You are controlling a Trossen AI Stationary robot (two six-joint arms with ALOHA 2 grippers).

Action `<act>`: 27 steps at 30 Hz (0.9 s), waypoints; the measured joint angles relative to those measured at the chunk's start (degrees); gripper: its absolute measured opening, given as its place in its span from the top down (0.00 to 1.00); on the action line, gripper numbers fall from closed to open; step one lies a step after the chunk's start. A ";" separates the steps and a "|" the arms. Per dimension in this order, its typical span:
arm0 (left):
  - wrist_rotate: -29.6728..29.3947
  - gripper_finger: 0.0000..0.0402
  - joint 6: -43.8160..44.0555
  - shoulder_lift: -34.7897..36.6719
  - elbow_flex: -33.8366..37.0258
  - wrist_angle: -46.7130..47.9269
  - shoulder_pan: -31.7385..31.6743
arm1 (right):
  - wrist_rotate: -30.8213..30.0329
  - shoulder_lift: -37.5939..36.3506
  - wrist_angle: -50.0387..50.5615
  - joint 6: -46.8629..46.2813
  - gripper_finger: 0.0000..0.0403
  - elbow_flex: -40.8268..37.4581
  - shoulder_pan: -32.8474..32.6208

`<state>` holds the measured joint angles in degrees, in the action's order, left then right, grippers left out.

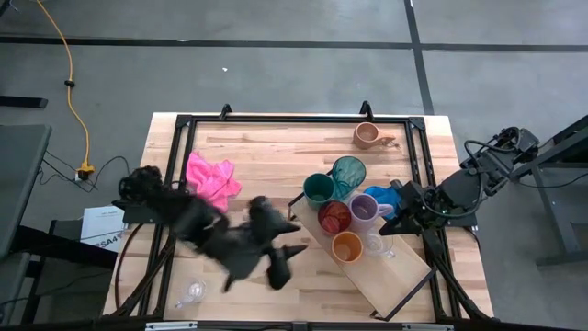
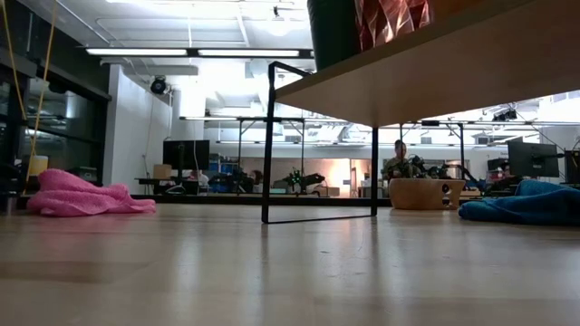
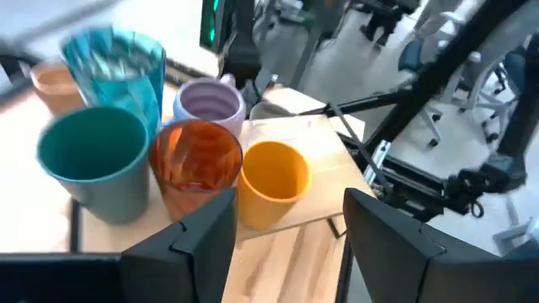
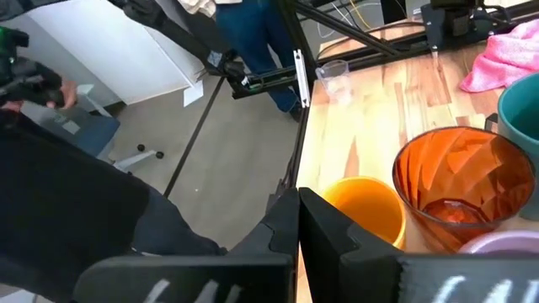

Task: Stack small to large cups/mugs on shelf
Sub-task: Put the brown mug on the shelf

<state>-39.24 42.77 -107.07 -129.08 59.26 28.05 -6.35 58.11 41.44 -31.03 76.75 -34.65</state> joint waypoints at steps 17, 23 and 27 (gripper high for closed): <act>1.57 0.49 0.73 15.31 32.19 -18.82 6.86 | -8.21 0.00 -4.46 -1.55 1.00 0.00 0.02; 9.17 0.49 -7.67 29.70 57.86 -48.70 5.16 | -11.76 0.00 -4.43 -3.65 1.00 0.00 0.04; 14.22 0.49 -17.29 40.83 68.87 -59.01 -2.31 | -15.66 0.00 -4.45 -3.63 1.00 0.00 0.10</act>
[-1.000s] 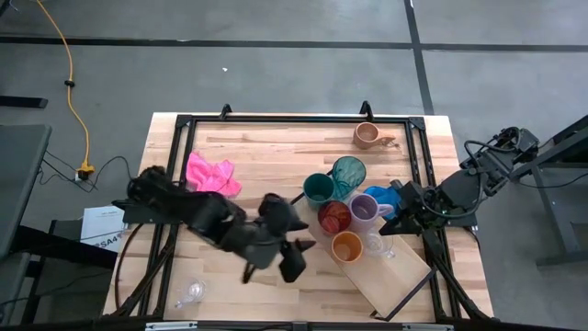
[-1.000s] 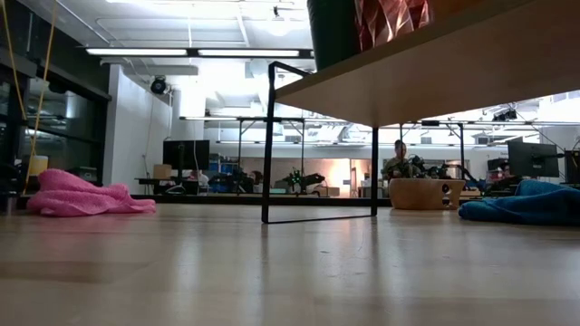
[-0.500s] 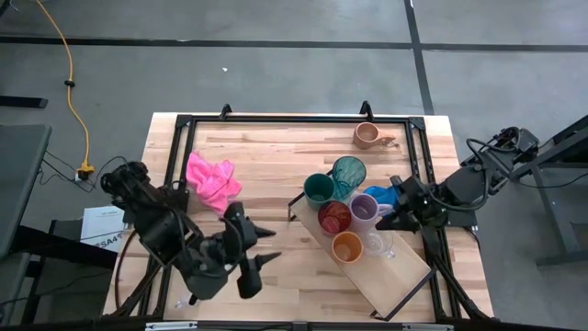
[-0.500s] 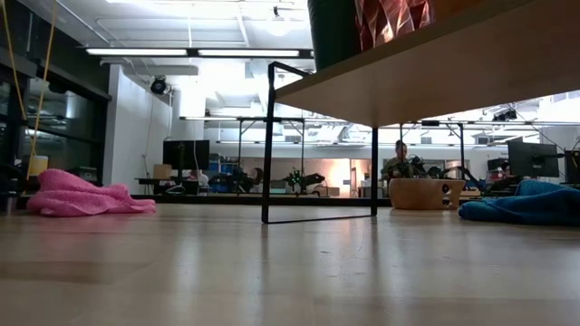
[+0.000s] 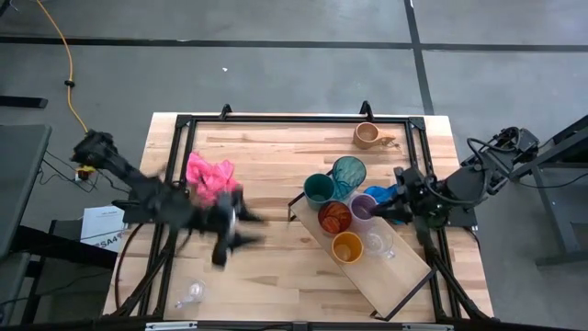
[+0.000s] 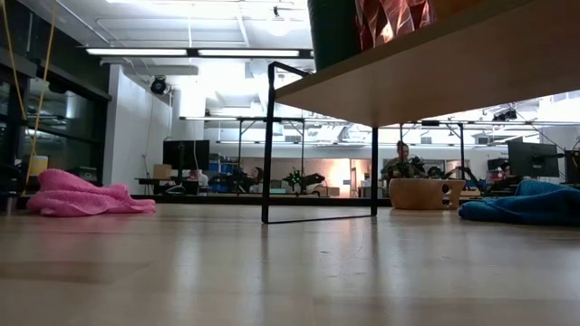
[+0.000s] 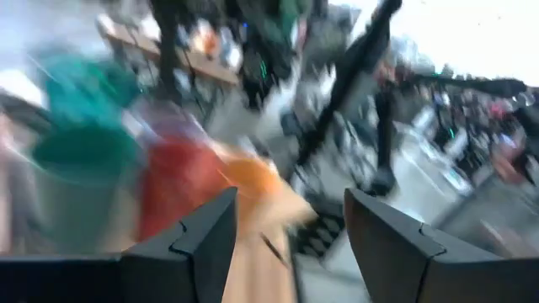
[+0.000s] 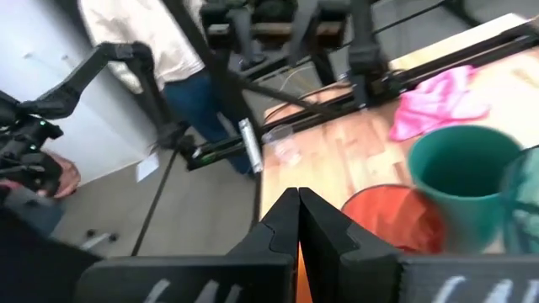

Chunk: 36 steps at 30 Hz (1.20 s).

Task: Stack small to large cups/mugs on shelf
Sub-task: Put the brown mug on the shelf

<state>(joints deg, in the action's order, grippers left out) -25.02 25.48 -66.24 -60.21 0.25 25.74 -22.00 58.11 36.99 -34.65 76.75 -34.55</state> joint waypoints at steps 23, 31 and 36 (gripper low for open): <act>15.28 0.49 2.86 20.22 3.43 9.88 -18.97 | -9.38 -10.02 9.10 9.44 1.00 -4.13 -0.01; 12.20 0.49 2.42 20.22 3.43 9.77 -18.97 | -4.45 -28.54 -19.16 18.07 1.00 -27.48 1.16; 8.88 0.49 -1.00 20.22 3.43 9.01 -18.97 | -1.50 -35.71 -34.01 24.72 1.00 -34.63 3.18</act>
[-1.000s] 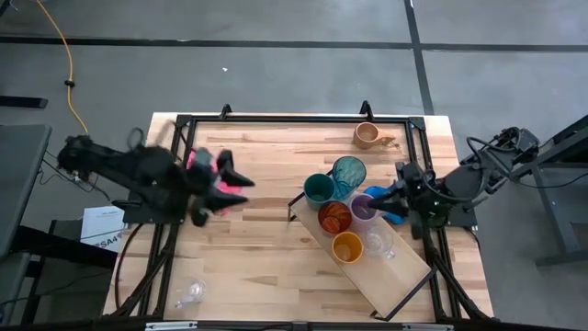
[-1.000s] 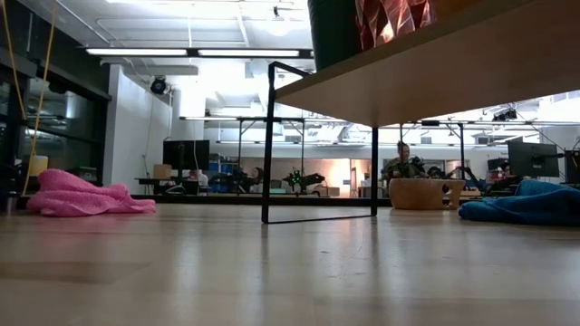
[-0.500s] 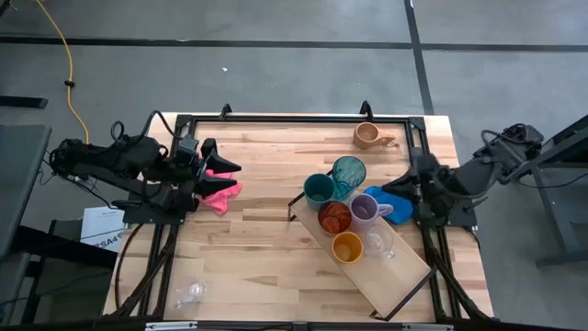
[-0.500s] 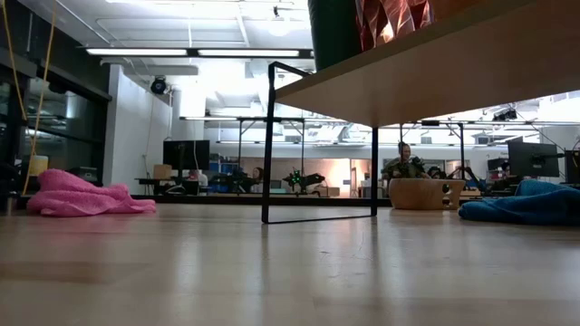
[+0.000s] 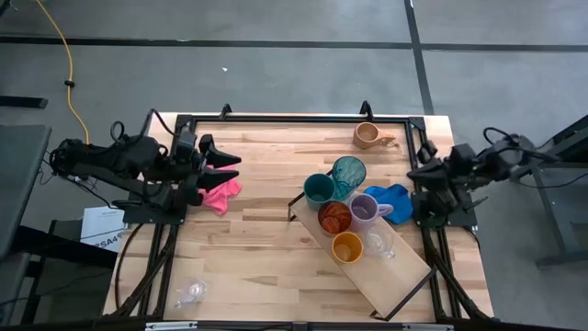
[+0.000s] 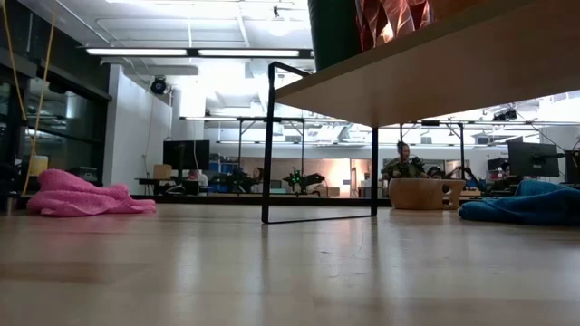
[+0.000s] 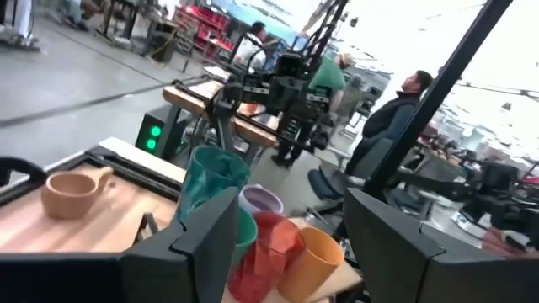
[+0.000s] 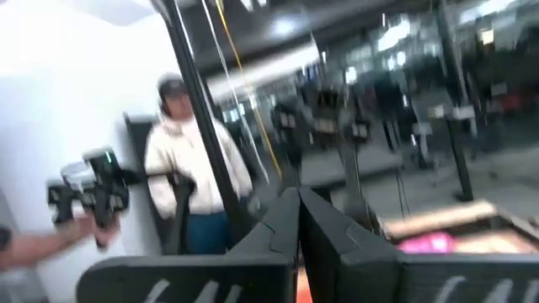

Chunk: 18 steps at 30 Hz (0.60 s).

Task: Stack small to large cups/mugs on shelf
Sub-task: Put the brown mug on the shelf

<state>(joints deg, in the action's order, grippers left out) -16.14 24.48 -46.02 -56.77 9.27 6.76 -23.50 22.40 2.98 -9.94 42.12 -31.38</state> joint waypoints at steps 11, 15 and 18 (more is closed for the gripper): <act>2.00 0.49 -4.14 0.07 1.46 -5.98 0.00 | -3.69 1.27 -0.04 4.00 1.00 -0.84 1.89; 1.43 0.49 -4.58 0.02 1.46 -5.70 0.00 | -6.18 1.46 0.05 3.96 1.00 -0.84 1.88; 0.36 0.49 -4.47 0.03 1.46 -5.80 0.00 | -10.13 1.48 -0.19 3.91 1.00 -0.84 1.88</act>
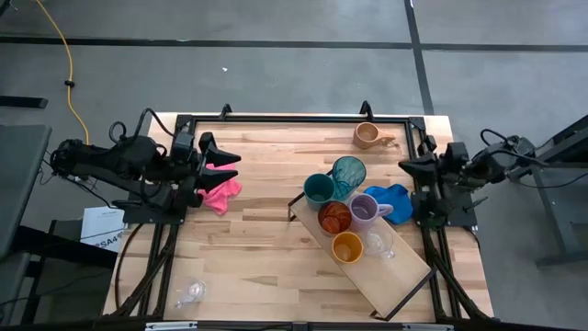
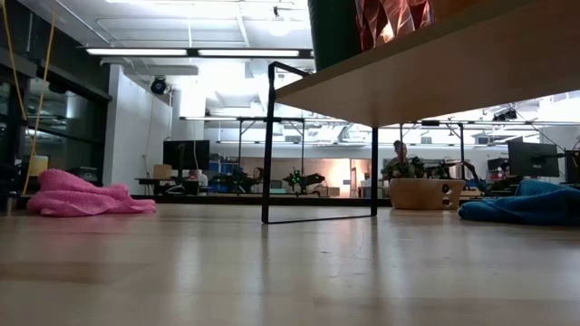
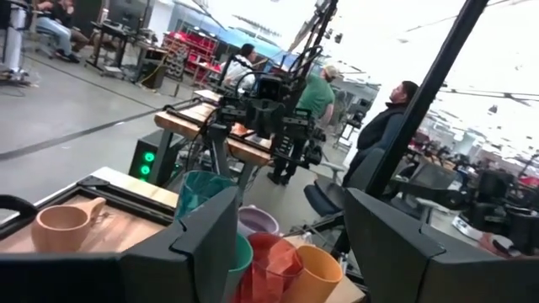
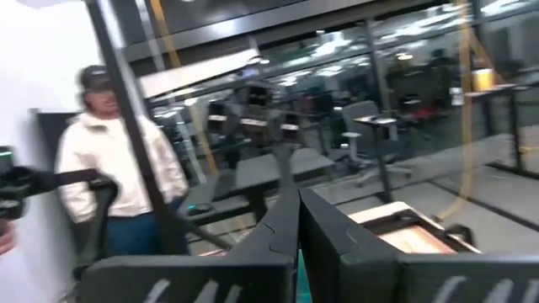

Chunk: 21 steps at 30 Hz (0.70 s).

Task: Stack small to large cups/mugs on shelf
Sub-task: Put the brown mug on the shelf

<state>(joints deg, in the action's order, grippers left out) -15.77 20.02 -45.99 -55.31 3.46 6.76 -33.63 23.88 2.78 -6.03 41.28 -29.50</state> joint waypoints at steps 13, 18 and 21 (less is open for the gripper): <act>-0.28 0.49 2.93 -0.01 0.00 0.87 0.00 | -23.64 2.99 28.41 -37.44 1.00 7.34 10.64; -0.30 0.49 4.28 -0.01 0.00 0.94 0.00 | -18.00 8.17 53.06 -55.71 1.00 17.20 22.03; -0.30 0.49 4.41 -0.01 0.00 0.94 0.00 | -9.20 13.83 59.49 -57.52 1.00 20.98 28.79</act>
<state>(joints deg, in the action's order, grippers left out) -16.08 24.43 -46.00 -55.31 4.41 6.76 -42.83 37.71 62.27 -63.55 62.26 -0.71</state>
